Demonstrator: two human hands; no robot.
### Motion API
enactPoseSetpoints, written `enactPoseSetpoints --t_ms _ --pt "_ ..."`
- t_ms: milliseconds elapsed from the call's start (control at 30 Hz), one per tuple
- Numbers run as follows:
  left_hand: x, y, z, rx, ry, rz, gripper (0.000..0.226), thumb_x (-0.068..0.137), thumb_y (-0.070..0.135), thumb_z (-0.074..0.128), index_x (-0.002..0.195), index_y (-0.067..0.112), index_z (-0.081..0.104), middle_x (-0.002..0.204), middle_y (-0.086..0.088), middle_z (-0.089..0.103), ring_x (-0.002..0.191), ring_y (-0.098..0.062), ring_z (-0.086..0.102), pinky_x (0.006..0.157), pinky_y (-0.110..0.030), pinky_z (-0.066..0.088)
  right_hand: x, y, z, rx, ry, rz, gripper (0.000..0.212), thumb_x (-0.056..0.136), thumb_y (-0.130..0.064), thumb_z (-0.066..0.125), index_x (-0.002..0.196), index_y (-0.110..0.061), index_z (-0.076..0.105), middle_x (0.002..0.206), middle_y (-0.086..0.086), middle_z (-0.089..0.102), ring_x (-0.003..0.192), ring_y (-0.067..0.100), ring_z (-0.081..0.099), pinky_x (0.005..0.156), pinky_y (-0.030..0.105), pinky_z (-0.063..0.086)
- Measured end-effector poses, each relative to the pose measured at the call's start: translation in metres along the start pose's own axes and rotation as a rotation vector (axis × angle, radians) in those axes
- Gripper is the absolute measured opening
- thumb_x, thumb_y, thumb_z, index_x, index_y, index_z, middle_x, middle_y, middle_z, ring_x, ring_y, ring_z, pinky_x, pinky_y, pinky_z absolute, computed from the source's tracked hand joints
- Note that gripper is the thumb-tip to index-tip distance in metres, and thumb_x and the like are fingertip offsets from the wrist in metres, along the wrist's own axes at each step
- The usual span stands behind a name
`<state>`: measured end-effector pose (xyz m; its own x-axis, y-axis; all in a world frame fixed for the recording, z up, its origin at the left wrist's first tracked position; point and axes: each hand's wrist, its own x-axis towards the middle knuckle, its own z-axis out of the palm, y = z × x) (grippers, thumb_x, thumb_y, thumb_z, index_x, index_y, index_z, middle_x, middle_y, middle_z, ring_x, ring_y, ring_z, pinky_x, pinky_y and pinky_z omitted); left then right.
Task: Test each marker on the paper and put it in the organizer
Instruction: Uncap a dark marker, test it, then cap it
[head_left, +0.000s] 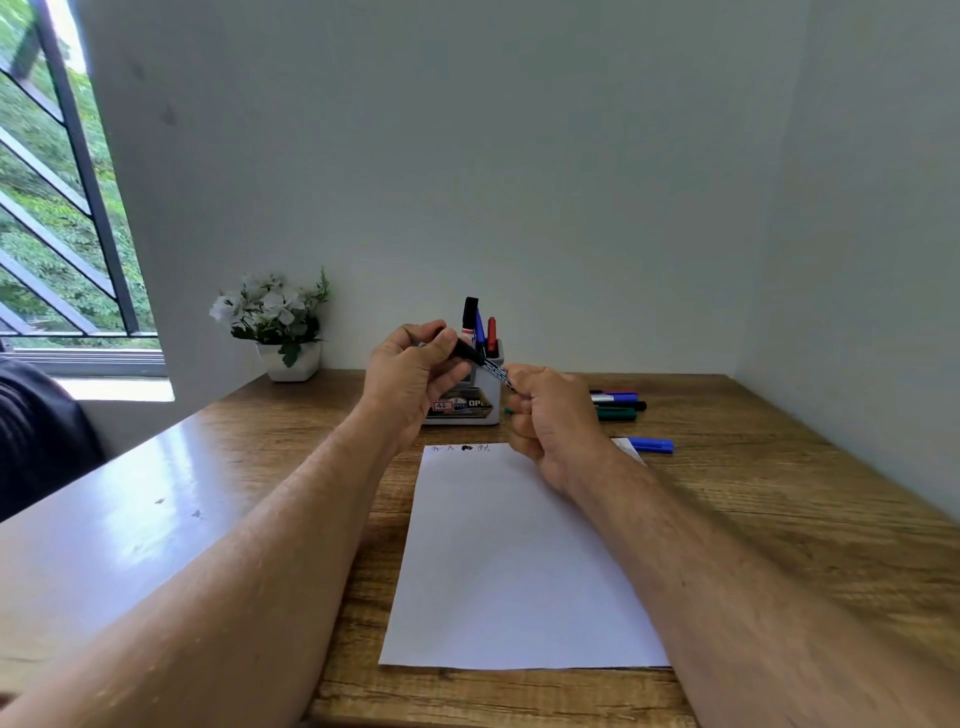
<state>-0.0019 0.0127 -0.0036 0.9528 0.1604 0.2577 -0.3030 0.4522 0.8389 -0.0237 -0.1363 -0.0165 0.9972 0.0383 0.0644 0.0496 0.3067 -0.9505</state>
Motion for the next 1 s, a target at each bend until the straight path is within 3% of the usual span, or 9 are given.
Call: enactPoseSetpoints --t_ms 233,400,567,733,867,1000 --pt "-0.009 0.001 0.003 -0.004 -0.039 0.012 0.013 0.094 0.002 0.061 0.105 0.009 0.057 0.098 -0.017 0.071 0.075 -0.023 0.073 0.065 -0.031 0.062 -0.006 -0.006 -0.002 -0.078 -0.002 -0.025 0.014 0.101 -0.017 0.05 0.099 -0.014 0.063 0.053 -0.005 0.043 0.033 0.005 0.028 0.033 0.015 0.023" --pt "-0.016 -0.002 0.018 0.166 -0.041 0.136 0.047 0.088 0.0 0.068 0.126 0.016 0.046 0.097 -0.017 0.069 0.085 -0.029 0.074 0.068 -0.035 0.062 -0.007 -0.014 0.003 -0.301 -0.045 -0.122 0.014 0.103 -0.024 0.05 0.096 -0.018 0.061 0.062 0.001 0.055 0.034 0.007 0.034 0.038 0.018 0.028" --pt "-0.01 0.006 0.01 0.198 0.055 0.293 0.051 0.089 0.001 0.067 0.129 0.023 0.045 0.091 -0.018 0.069 0.078 -0.023 0.073 0.071 -0.036 0.062 -0.004 -0.02 0.012 -0.532 -0.039 -0.173 0.014 0.103 -0.026 0.052 0.112 -0.024 0.062 0.09 0.004 0.073 0.046 0.012 0.055 0.041 0.023 0.043" --pt "-0.003 0.011 0.002 0.568 0.149 0.555 0.057 0.09 0.013 0.069 0.132 0.042 0.044 0.092 0.0 0.069 0.078 -0.013 0.071 0.076 -0.041 0.061 0.006 -0.015 0.021 -0.62 -0.013 -0.069 0.023 0.102 -0.018 0.049 0.124 -0.021 0.057 0.098 0.008 0.067 0.052 0.013 0.056 0.044 0.025 0.046" --pt "0.003 0.019 0.002 0.677 0.202 0.752 0.06 0.091 0.016 0.067 0.137 0.045 0.043 0.092 0.009 0.064 0.081 -0.01 0.068 0.072 -0.033 0.06 0.004 0.001 0.035 -0.577 -0.04 -0.089 0.017 0.1 -0.014 0.052 0.114 -0.019 0.06 0.098 0.008 0.065 0.056 0.013 0.052 0.043 0.024 0.043" --pt "0.026 0.032 -0.001 0.67 0.313 0.854 0.06 0.092 0.014 0.067 0.142 0.036 0.042 0.095 0.002 0.066 0.086 -0.013 0.068 0.069 -0.007 0.051 0.007 0.027 0.042 -0.664 -0.043 -0.086 0.008 0.097 -0.021 0.058 0.1 -0.026 0.063 0.099 0.005 0.068 0.062 0.012 0.053 0.044 0.023 0.041"
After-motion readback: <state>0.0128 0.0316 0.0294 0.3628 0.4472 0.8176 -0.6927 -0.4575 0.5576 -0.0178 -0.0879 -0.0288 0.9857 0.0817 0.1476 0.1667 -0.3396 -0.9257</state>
